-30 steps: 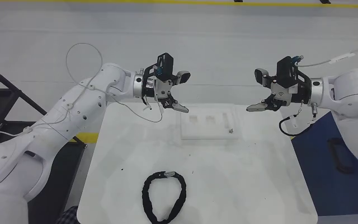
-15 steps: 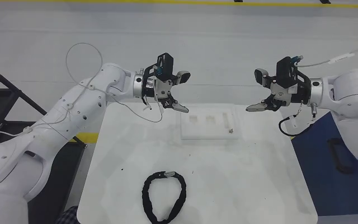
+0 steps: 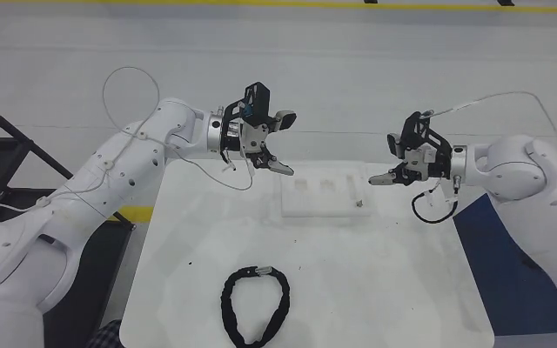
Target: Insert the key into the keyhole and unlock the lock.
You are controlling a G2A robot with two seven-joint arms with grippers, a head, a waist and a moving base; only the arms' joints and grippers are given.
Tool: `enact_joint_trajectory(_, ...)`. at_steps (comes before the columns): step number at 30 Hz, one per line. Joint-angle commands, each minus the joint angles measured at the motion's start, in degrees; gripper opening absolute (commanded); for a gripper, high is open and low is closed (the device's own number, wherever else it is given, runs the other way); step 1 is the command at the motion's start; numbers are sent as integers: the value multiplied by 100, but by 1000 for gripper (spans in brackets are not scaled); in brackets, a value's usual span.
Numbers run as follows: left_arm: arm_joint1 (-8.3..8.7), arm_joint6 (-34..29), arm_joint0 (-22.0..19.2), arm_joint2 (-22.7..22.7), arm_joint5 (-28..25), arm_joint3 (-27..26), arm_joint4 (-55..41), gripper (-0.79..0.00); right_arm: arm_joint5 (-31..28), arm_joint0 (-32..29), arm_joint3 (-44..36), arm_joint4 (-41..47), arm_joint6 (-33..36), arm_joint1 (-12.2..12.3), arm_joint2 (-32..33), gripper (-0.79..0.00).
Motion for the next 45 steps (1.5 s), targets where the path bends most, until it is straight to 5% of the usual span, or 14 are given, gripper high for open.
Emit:
enact_joint_trajectory(1,0,-1,0,0,0,0,-4,0,133,-6,47,-95,-61,-22,-42,0)
enact_joint_trajectory(13,0,-1,0,0,0,0,-4,0,1696,-51,564,-228,-77,-274,-508,0)
enact_joint_trajectory(27,0,-1,0,0,0,0,-4,0,3193,435,1622,437,629,-913,-1429,0)
enact_joint_trajectory(45,0,-1,0,0,0,0,-4,0,3324,837,3259,1521,1453,-1764,-2130,0)
